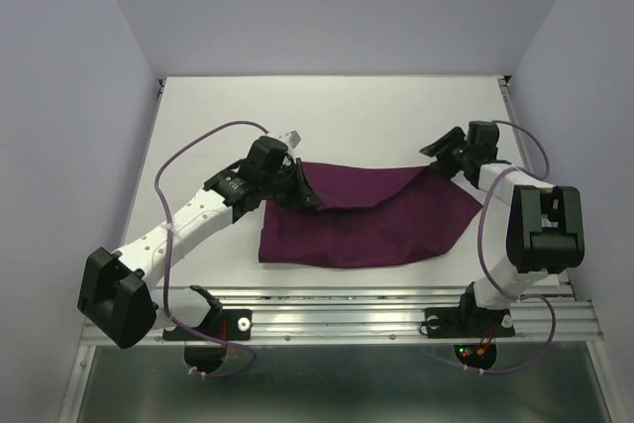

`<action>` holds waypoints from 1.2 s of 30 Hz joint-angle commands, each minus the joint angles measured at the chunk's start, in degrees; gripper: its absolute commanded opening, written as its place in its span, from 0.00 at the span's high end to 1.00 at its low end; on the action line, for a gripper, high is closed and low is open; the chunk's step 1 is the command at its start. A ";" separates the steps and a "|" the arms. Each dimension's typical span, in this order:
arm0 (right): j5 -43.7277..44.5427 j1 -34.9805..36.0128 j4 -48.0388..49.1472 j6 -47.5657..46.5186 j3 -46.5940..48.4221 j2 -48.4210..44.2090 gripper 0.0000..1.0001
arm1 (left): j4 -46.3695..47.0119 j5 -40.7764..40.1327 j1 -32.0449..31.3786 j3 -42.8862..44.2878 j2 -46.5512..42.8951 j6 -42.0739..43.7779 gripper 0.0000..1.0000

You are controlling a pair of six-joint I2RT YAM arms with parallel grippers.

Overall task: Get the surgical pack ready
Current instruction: Pack the surgical kit at the center of the board.

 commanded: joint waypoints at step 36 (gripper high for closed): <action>-8.31 8.46 13.01 3.32 -7.11 -0.88 0.98 | 6.34 1.00 -1.06 -2.40 0.04 -0.11 1.00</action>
